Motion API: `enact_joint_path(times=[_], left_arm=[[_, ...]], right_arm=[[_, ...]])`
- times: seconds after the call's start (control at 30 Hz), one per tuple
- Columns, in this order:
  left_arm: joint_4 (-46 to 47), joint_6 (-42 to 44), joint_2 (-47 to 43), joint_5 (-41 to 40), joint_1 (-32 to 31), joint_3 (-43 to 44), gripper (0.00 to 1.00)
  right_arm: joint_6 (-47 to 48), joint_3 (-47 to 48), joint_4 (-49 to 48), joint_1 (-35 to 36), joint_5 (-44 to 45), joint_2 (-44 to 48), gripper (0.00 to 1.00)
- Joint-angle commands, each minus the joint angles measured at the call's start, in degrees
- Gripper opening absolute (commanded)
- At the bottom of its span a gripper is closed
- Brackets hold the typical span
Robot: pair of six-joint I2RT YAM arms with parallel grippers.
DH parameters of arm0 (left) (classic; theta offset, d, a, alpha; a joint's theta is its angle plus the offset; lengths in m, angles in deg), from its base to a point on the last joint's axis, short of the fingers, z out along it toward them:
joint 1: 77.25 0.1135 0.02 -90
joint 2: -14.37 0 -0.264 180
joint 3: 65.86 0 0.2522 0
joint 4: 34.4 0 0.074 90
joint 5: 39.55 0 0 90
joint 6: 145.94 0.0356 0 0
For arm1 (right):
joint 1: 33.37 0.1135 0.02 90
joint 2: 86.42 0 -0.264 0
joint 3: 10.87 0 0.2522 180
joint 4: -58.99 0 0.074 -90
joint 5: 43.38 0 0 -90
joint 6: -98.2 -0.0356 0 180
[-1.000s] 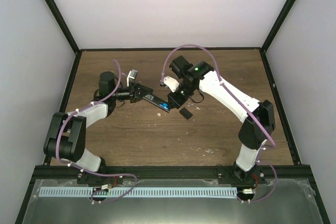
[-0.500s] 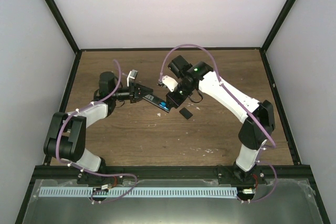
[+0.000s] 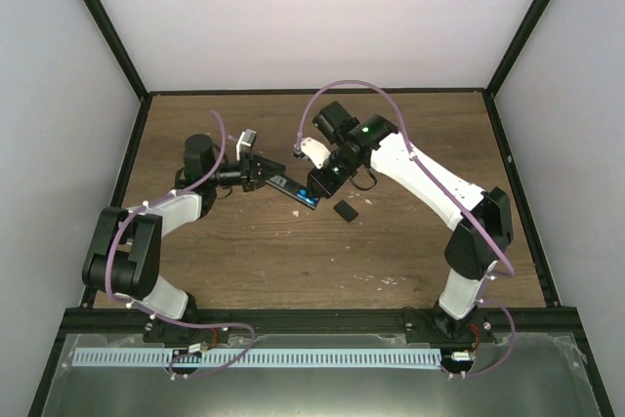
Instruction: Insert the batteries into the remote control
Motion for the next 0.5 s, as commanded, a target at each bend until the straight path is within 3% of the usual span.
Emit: enact_joint_path(times=[0.0, 0.47], left_arm=[[5.0, -2.1, 0.3, 3.0, -0.8, -0.1, 0.00], [5.7, -2.7, 0.8, 2.9, -0.8, 0.7, 0.00]], right_arm=[[0.5, 0.3, -1.5, 0.3, 1.5, 2.0, 0.11], [-0.3, 2.8, -6.9, 0.4, 0.9, 7.4, 0.30]])
